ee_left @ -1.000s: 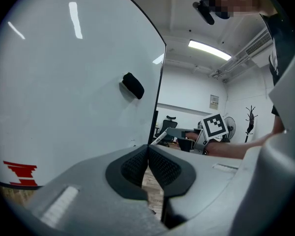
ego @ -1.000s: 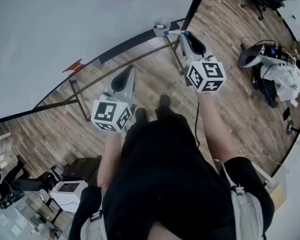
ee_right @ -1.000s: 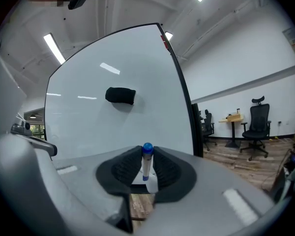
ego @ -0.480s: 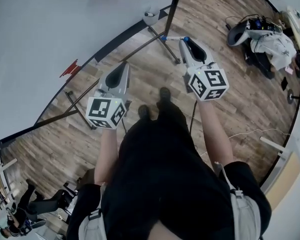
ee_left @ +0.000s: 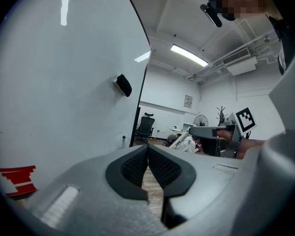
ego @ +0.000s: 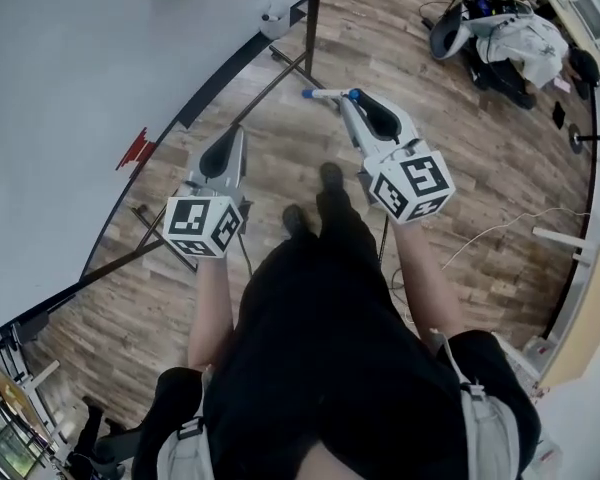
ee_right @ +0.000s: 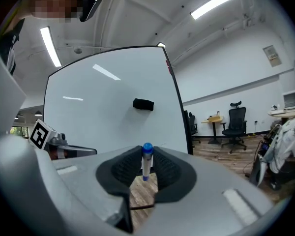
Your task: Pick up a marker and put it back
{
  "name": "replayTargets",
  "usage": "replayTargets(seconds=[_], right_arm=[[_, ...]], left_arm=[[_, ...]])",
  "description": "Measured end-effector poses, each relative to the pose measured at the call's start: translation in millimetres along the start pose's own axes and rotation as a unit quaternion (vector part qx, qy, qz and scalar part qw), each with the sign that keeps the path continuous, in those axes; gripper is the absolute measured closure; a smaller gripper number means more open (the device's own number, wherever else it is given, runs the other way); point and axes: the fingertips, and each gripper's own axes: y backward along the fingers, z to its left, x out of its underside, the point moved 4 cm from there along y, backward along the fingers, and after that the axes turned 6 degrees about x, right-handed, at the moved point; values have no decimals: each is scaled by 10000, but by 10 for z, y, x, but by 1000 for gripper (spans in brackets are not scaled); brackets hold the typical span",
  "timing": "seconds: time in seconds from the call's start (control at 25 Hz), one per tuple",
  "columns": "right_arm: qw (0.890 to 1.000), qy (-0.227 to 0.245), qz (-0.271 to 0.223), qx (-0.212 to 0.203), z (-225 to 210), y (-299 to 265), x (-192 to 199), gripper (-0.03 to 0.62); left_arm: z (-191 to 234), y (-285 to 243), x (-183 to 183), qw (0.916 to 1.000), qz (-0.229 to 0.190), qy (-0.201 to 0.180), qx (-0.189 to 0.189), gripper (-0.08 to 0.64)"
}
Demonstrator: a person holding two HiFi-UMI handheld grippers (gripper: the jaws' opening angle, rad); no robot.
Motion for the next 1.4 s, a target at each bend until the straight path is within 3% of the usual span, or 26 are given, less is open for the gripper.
replayTargets(seconds=[0.36, 0.76, 1.04, 1.4], right_arm=[[9998, -152, 95, 119, 171, 236, 87, 518], [9997, -82, 94, 195, 99, 133, 23, 518], [10000, 72, 60, 4, -68, -192, -87, 518], [9985, 206, 58, -506, -393, -1134, -336, 518]], left_arm=[[-88, 7, -4, 9995, 40, -9, 326, 549], [-84, -56, -6, 9992, 65, 24, 405, 548], [-4, -115, -26, 9999, 63, 44, 114, 549], [305, -489, -209, 9984, -23, 180, -526, 548]])
